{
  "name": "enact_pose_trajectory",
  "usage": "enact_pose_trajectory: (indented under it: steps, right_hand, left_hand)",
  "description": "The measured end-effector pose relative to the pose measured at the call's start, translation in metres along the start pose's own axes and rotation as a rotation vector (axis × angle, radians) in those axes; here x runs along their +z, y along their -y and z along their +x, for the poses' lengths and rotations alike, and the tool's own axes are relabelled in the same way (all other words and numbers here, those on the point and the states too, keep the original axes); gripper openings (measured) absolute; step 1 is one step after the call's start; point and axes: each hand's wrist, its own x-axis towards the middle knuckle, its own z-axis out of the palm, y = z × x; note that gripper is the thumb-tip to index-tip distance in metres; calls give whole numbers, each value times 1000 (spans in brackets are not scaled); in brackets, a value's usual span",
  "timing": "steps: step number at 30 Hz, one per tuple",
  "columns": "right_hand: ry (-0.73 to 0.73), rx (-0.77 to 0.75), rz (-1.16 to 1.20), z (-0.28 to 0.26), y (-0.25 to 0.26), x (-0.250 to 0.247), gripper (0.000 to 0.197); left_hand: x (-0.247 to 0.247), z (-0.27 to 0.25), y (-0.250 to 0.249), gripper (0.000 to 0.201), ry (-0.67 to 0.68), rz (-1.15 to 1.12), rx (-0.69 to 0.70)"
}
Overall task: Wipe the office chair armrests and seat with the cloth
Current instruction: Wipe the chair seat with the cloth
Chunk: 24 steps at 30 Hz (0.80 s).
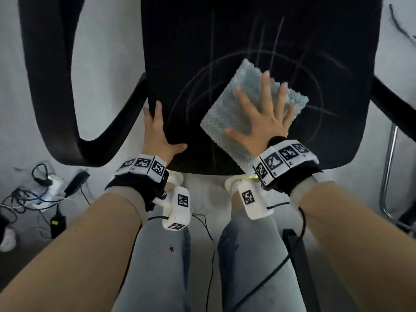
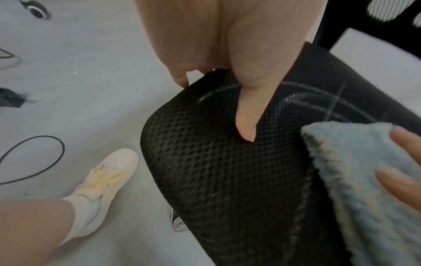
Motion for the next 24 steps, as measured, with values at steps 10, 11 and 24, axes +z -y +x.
enact_pose_trajectory:
  steps: [10, 11, 24]
  right_hand:
    - [-111, -424, -291, -7, 31, 81, 64]
    - [-116, -455, -318, 1, 27, 74, 62]
    - [-2, -440, -230, 9, 68, 80, 60]
  left_hand:
    - [-2, 21, 11, 146, 118, 72, 65]
    - [-2, 20, 9, 145, 125, 79, 51]
    - [-9, 18, 20, 128, 92, 38, 136]
